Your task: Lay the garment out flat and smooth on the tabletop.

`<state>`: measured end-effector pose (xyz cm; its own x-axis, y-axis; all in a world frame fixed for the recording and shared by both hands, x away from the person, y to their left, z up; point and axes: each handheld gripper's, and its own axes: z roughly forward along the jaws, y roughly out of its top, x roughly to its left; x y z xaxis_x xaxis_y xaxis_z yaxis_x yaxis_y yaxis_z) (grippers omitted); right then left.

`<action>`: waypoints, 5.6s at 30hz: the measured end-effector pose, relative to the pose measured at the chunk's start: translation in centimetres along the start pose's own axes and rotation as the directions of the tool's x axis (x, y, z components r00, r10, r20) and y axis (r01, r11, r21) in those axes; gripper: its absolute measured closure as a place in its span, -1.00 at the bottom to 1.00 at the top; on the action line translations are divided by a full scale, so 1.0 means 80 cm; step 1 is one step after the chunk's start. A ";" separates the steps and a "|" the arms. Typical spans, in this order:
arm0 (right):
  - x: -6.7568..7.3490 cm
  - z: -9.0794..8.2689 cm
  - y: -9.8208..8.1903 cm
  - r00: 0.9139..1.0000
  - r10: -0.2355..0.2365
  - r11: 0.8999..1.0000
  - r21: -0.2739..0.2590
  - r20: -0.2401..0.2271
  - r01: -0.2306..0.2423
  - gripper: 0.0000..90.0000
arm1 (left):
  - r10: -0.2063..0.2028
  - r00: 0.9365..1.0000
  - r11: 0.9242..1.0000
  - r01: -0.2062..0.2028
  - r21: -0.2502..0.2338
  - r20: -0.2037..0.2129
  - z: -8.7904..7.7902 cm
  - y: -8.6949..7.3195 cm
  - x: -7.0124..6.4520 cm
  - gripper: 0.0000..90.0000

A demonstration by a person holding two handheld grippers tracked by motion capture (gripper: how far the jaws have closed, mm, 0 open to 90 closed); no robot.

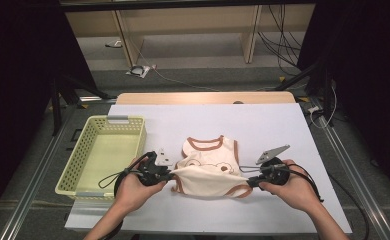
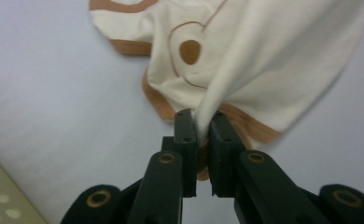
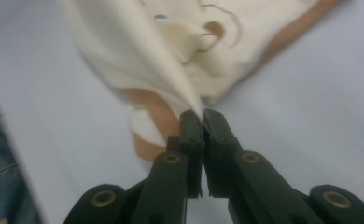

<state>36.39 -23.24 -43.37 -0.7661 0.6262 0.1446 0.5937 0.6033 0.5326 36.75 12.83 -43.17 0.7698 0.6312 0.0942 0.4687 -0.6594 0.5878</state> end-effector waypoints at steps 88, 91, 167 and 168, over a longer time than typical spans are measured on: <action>0.122 0.043 0.000 0.935 -0.355 0.934 0.023 -0.015 0.356 0.54 | 0.213 0.958 0.969 -0.233 0.087 0.192 0.026 -0.027 -0.118 0.51; 0.117 0.056 -0.008 0.933 -0.360 0.929 0.085 -0.016 0.360 0.56 | 0.208 0.953 0.970 -0.231 0.082 0.221 0.027 -0.028 -0.117 0.69; -0.108 0.108 0.094 0.954 0.239 0.965 -0.155 0.179 -0.213 0.94 | -0.225 0.974 0.972 0.223 0.069 0.012 0.133 0.082 0.091 0.90; -0.108 0.108 0.094 0.954 0.239 0.965 -0.155 0.179 -0.213 0.94 | -0.225 0.974 0.972 0.223 0.069 0.012 0.133 0.082 0.091 0.93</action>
<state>49.58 -19.84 -47.80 -0.5449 0.8305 0.1158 0.6977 0.3724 0.6120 50.02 8.76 -47.15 0.6498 0.7585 -0.0497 0.6575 -0.5281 0.5373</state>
